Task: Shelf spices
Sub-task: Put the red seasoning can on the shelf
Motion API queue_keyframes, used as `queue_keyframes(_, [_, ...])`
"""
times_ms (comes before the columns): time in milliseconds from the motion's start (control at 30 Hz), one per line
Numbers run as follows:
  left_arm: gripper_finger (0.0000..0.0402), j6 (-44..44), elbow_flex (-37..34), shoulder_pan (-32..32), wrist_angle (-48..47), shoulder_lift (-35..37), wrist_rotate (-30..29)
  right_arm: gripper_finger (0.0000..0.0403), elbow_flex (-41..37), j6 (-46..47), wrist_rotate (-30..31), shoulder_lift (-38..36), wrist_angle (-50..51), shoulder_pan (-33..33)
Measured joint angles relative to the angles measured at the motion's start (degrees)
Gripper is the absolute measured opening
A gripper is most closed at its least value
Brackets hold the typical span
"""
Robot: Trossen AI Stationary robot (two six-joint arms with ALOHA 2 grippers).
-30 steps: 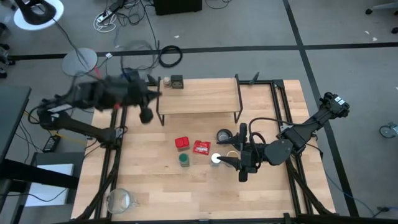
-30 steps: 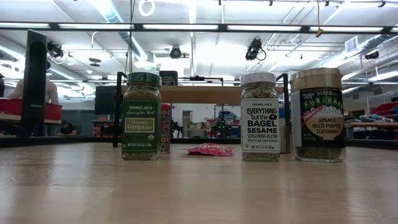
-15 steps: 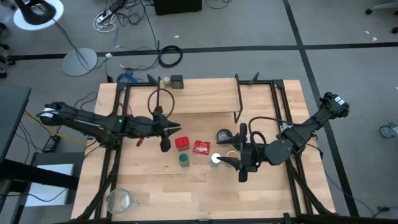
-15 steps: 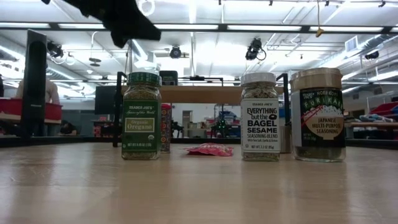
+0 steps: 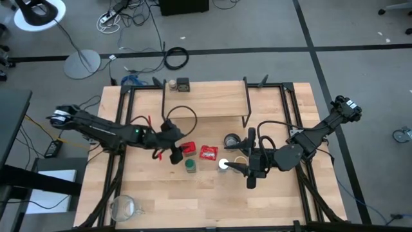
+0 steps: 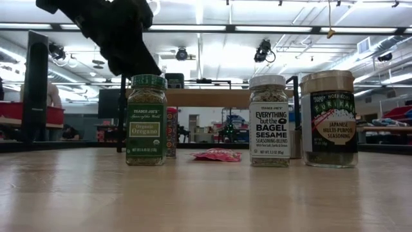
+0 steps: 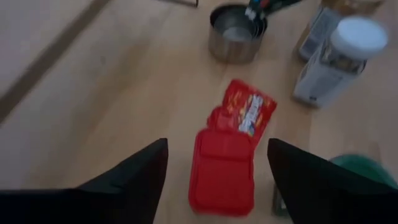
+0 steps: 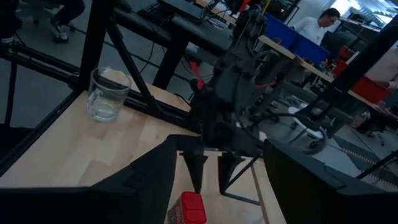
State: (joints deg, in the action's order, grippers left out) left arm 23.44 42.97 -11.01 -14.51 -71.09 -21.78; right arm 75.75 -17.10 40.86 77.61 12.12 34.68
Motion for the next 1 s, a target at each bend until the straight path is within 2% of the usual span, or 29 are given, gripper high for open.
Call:
queue_keyframes(567, [0.0285, 2.50, 0.65, -1.19, -2.38, -8.58, -1.24, 0.0240, 0.00, -0.37, -0.02, 0.00, 0.08, -0.02])
queue_keyframes(1000, [0.0285, 3.58, 1.08, -2.63, -1.23, -9.05, -0.44, 0.0240, 0.00, -0.44, -0.02, -0.01, 0.15, 0.00])
